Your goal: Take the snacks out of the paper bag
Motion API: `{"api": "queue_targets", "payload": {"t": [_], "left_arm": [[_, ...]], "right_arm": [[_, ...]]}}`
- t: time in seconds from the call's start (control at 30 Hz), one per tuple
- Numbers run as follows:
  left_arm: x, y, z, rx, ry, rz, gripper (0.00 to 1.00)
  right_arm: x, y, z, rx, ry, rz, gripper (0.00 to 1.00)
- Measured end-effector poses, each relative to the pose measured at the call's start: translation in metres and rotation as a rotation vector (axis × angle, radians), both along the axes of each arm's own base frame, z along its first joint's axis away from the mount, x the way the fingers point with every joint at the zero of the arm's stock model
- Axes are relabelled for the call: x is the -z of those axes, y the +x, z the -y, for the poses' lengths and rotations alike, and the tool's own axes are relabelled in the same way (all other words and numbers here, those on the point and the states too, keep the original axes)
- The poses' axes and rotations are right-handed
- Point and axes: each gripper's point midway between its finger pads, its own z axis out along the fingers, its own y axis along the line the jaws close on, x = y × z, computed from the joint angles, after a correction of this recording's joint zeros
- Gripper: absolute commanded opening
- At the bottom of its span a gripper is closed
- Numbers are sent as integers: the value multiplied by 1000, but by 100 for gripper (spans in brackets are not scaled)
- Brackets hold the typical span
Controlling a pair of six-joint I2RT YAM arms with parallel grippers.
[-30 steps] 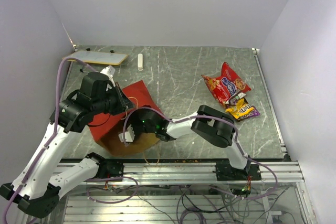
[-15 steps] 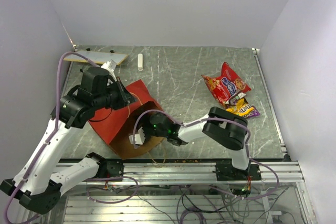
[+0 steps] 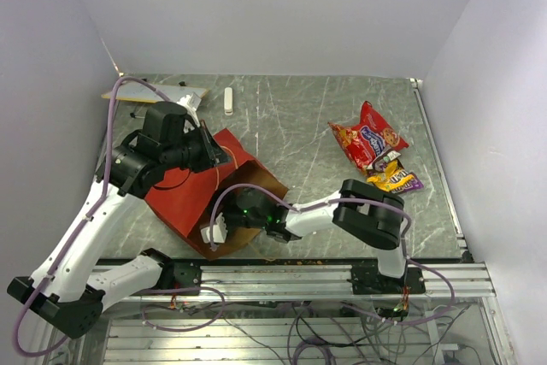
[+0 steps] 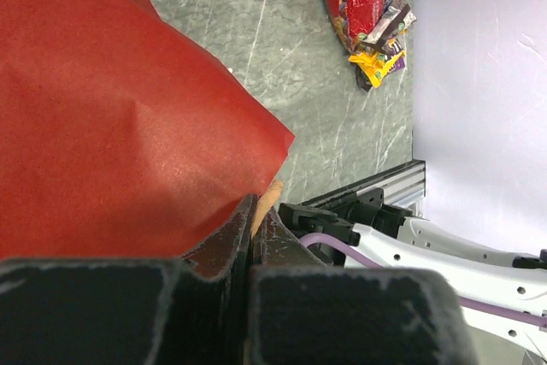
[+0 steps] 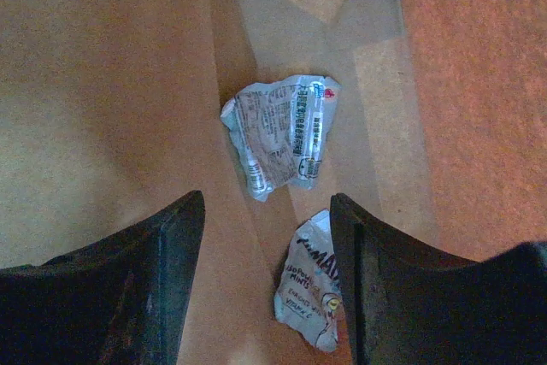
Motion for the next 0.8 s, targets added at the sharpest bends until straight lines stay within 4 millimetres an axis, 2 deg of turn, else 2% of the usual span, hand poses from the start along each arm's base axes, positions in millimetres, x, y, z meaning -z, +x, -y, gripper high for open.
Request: {"api": "queue_targets", "payload": {"t": [0.13,0.3,0.37,0.8], "left_arm": [[-1,-1,1,9,-7,1,7],[-4,-2,3,23,-15,9,7],[-5,-3,3,26,-17,13,7],[-16,-8,11,76,-62,24,7]], "right_arm": [[5,5,-9,-5,-2,4,61],[32,12,-20,-16,-43,2,60],[37,15,-22,-16,-48,3,60],[37,43,-41,9,-4,49,60]]}}
